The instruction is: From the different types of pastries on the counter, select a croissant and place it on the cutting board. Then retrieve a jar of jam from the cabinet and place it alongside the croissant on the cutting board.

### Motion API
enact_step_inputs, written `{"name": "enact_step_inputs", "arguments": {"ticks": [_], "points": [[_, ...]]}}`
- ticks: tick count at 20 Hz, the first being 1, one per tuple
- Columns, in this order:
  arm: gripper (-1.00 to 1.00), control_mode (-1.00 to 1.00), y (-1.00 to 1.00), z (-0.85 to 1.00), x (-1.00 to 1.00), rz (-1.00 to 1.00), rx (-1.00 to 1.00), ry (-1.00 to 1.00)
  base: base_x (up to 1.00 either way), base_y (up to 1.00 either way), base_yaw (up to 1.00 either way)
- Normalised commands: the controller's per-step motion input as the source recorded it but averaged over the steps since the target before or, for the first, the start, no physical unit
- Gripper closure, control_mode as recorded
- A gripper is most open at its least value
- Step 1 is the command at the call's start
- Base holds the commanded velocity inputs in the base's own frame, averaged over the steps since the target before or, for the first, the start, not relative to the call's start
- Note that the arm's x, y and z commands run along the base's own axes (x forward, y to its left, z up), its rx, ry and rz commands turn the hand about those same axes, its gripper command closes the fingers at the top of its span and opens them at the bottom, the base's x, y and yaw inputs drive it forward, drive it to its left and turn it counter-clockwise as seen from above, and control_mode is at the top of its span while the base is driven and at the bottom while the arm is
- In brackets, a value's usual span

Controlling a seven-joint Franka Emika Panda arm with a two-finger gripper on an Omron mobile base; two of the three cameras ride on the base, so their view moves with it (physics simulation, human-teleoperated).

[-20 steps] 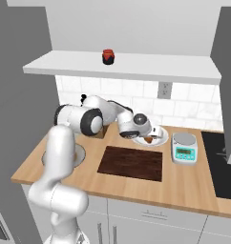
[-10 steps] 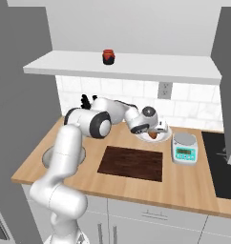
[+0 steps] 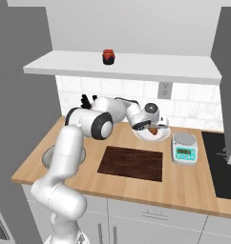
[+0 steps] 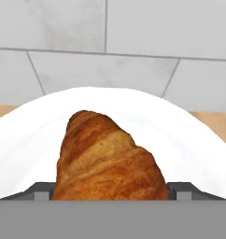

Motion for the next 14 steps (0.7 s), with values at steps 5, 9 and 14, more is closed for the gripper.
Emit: {"name": "enact_step_inputs", "arguments": {"ticks": [5,9,14], "points": [[1.0,-1.0,-0.05,0.52,-0.72,-0.01,0.01,-0.1,0.0,0.0,0.0],[1.0,-1.0,0.0,0.07,-0.57,-0.03,0.0,0.0,0.0,0.0,0.0],[1.0,-1.0,0.01,0.09,-0.44,0.0,-0.01,0.0,0.0,0.0,0.0]]}}
